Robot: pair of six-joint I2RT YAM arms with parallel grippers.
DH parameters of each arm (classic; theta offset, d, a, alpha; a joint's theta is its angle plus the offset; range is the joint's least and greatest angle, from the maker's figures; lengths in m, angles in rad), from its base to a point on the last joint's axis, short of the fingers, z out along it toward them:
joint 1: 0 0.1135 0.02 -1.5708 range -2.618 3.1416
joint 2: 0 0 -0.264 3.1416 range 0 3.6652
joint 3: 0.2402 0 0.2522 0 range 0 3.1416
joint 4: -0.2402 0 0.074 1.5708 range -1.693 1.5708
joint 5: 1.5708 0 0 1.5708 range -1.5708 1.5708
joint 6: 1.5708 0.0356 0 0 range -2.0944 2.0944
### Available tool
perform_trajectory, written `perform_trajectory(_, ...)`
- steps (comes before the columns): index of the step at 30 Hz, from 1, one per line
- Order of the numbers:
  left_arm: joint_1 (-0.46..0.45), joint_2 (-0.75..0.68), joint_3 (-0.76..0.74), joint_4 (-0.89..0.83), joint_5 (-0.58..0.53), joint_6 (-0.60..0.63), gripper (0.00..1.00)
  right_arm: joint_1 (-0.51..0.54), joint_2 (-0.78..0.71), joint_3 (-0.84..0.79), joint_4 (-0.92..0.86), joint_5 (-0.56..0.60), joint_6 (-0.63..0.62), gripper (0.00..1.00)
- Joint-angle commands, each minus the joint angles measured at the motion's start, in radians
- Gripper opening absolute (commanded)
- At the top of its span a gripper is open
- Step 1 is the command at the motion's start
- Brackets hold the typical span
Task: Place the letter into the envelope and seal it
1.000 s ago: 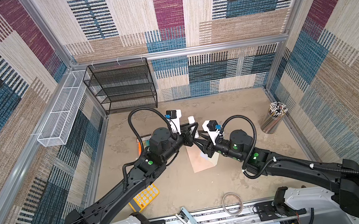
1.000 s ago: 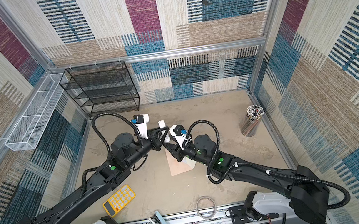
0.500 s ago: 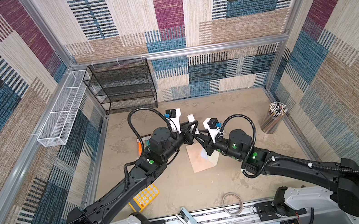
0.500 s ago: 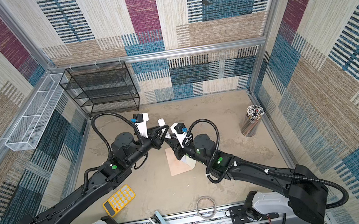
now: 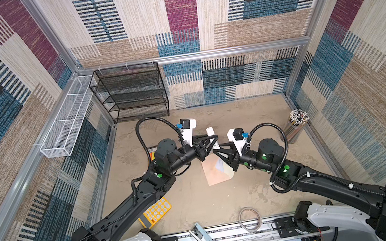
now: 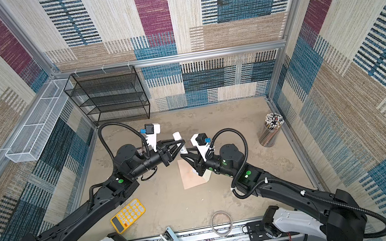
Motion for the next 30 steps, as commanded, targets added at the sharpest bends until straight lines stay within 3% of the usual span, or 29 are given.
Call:
perform_trajectory(1, 0.031, 0.027, -0.033, 0.034, 0.277, -0.07, 0.0, -0.039, -0.049, -0.008, 0.199, -0.312, 0.086, 0.08)
perform_trajectory(8, 0.044, 0.051, -0.064, 0.221, 0.433, -0.161, 0.0, -0.095, -0.056, 0.01, 0.192, -0.588, 0.201, 0.08)
perform_trajectory(13, 0.046, 0.033, -0.045, 0.134, 0.429, -0.115, 0.0, -0.105, -0.032, 0.054, 0.067, -0.615, 0.133, 0.15)
perform_trajectory(16, 0.048, 0.004, -0.019, 0.02, 0.322, -0.047, 0.0, -0.103, -0.039, 0.044, -0.007, -0.504, 0.003, 0.44)
perform_trajectory(18, 0.047, -0.024, -0.002, -0.066, 0.195, 0.004, 0.0, -0.103, -0.04, 0.02, -0.031, -0.408, -0.068, 0.56)
perform_trajectory(24, 0.044, -0.081, 0.033, -0.218, -0.263, 0.055, 0.0, -0.06, -0.027, -0.07, 0.08, -0.099, -0.115, 0.65)
perform_trajectory(30, 0.017, -0.075, 0.044, -0.215, -0.458, 0.04, 0.0, 0.051, 0.04, -0.097, 0.272, 0.204, -0.136, 0.61)
